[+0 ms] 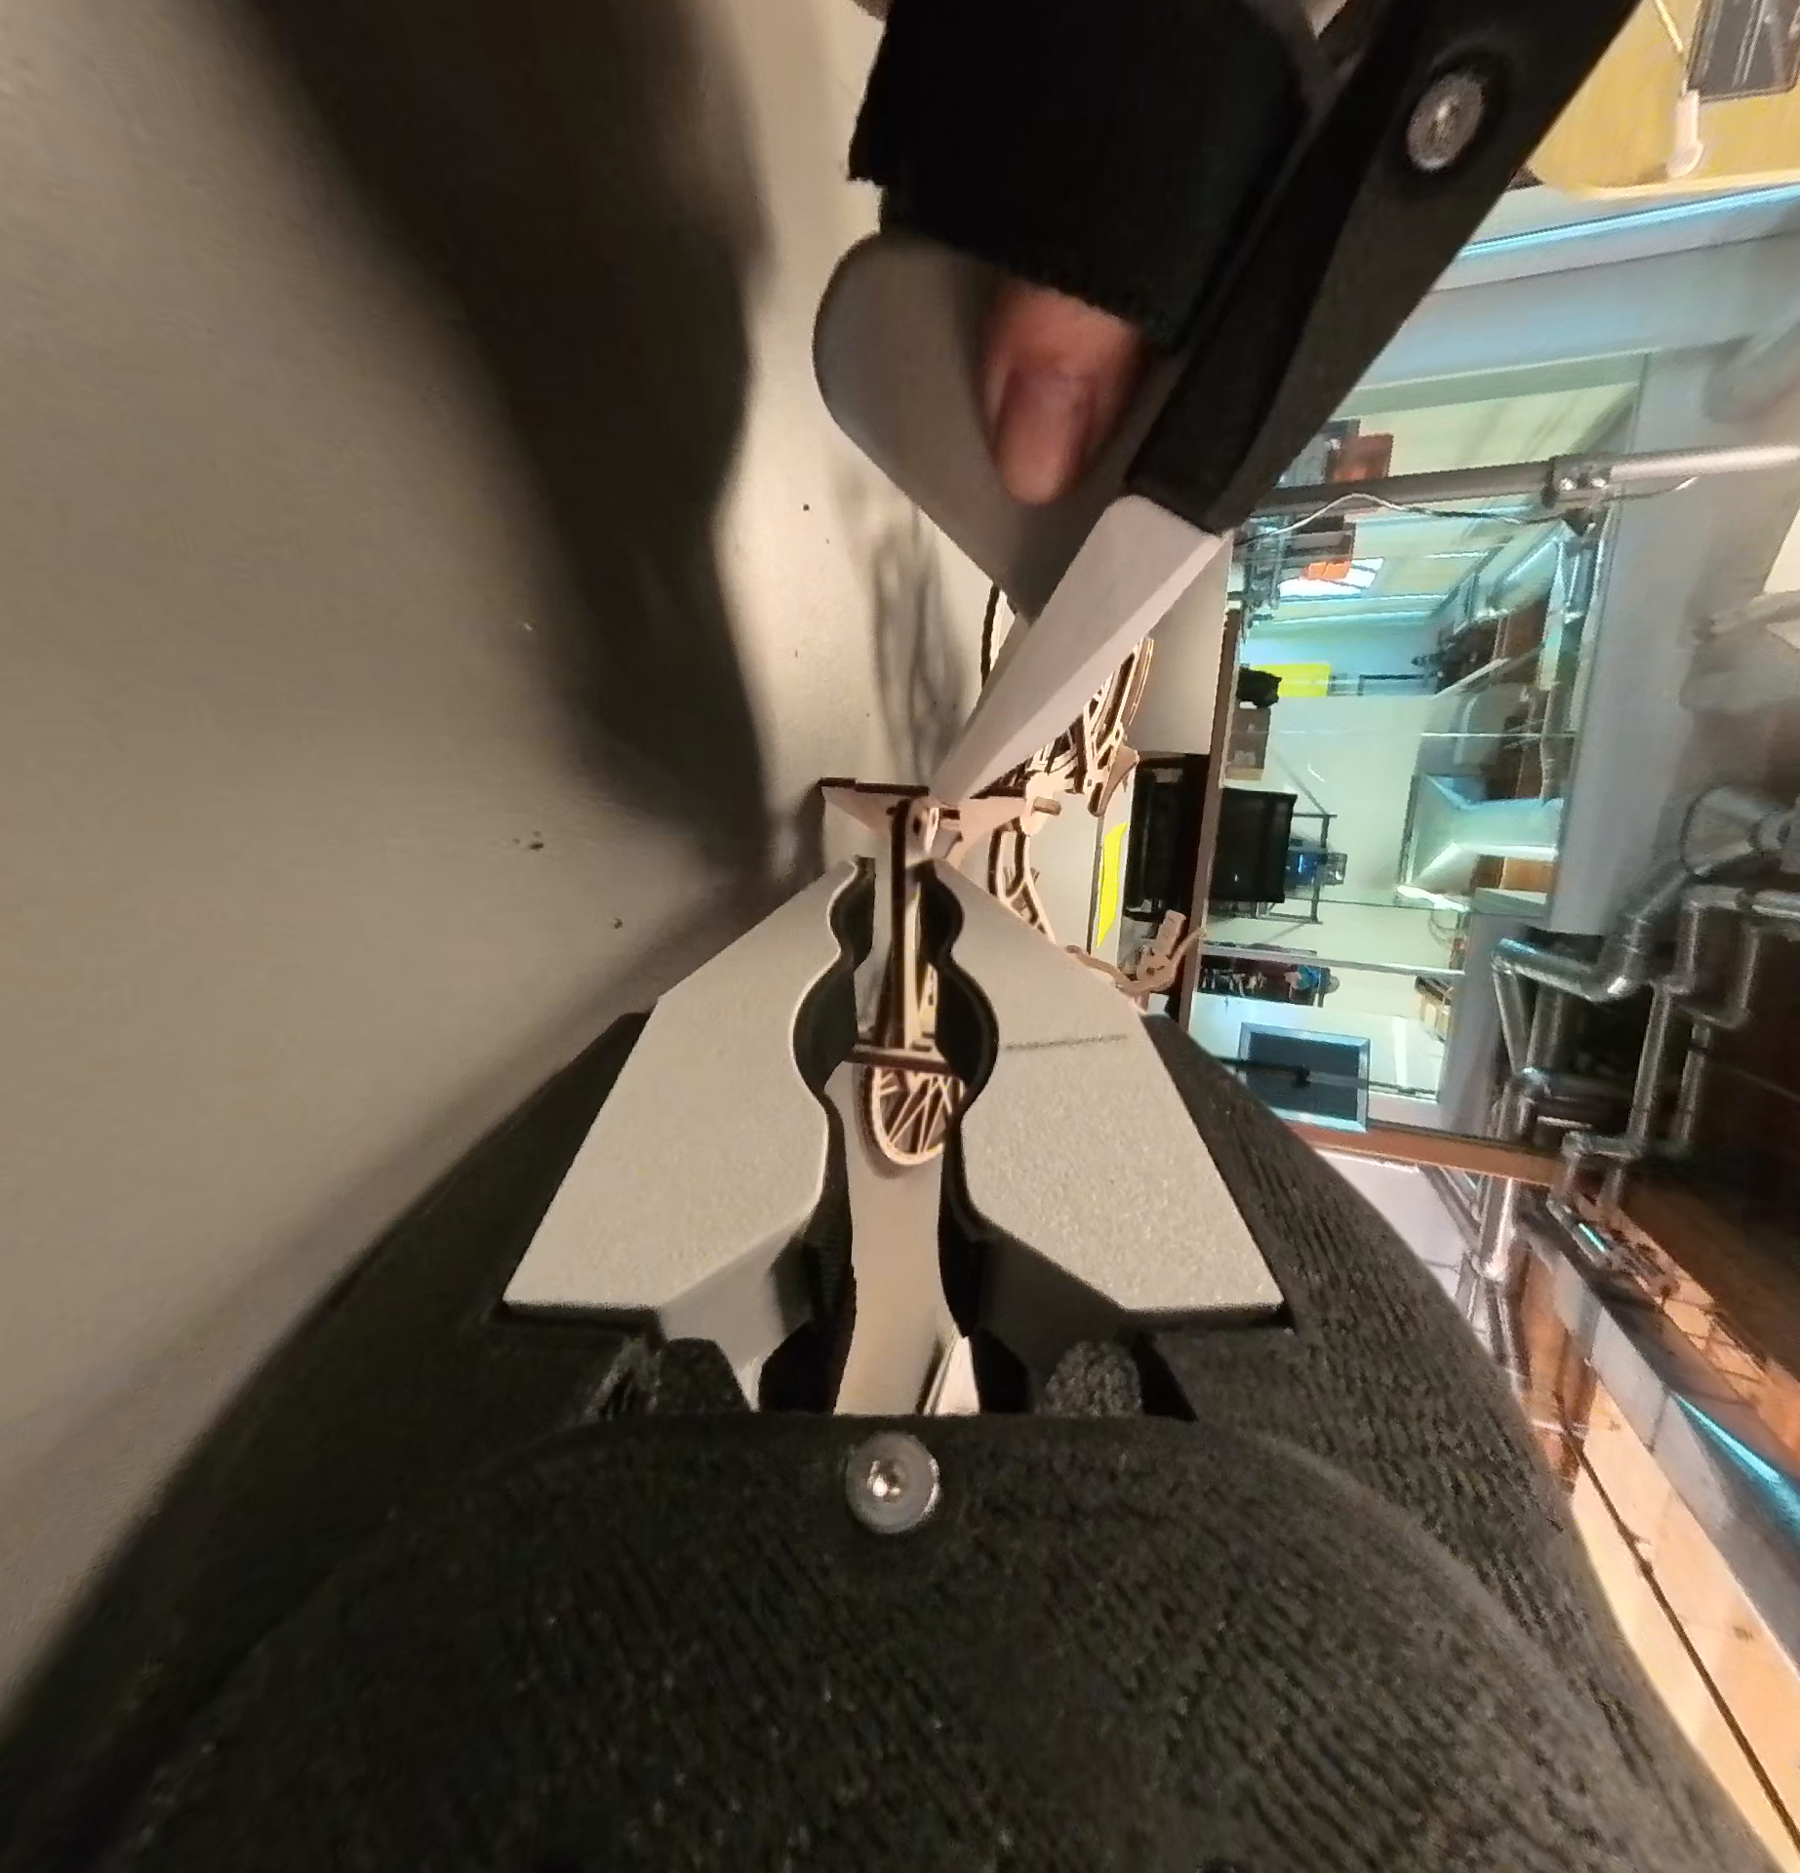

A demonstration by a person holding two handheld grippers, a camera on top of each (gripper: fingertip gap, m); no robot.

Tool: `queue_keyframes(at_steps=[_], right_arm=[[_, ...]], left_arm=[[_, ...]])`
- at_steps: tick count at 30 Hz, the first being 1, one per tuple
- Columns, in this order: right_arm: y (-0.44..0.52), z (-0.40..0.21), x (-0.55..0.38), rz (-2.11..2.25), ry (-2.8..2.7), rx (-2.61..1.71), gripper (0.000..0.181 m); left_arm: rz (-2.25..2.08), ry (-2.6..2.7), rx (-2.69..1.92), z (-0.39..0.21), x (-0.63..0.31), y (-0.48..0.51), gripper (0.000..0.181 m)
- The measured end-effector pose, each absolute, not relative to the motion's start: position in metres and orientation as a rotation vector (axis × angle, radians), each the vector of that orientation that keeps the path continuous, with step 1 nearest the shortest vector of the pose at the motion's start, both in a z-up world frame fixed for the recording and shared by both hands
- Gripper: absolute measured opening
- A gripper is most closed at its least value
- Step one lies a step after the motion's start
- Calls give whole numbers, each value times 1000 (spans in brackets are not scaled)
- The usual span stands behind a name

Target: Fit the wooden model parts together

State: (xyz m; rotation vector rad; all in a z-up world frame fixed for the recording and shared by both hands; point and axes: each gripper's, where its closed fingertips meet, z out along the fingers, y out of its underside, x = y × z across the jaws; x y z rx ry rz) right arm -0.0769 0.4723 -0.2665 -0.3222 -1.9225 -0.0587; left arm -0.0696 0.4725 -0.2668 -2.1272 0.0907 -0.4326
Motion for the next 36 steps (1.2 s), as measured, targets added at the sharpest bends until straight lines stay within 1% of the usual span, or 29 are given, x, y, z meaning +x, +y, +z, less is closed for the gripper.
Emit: queue_keyframes(at_steps=[2, 11, 24, 30, 36], right_arm=[[473, -265, -77, -64, -1910, -314, 1], [477, -261, -80, -55, -1886, -377, 0], [479, -263, -82, -62, -1878, -427, 0], [475, -265, -81, -37, -1903, -376, 0], [471, -267, -79, 0, -1919, -343, 6]], left_arm=[[-429, 92, -2128, -267, -69, 473, 1], [-425, 95, -2130, -267, -69, 473, 1], [-442, 89, -2130, -267, -68, 473, 1], [-445, 86, -2128, -267, -69, 473, 1], [-442, 86, -2128, -267, -70, 473, 1]])
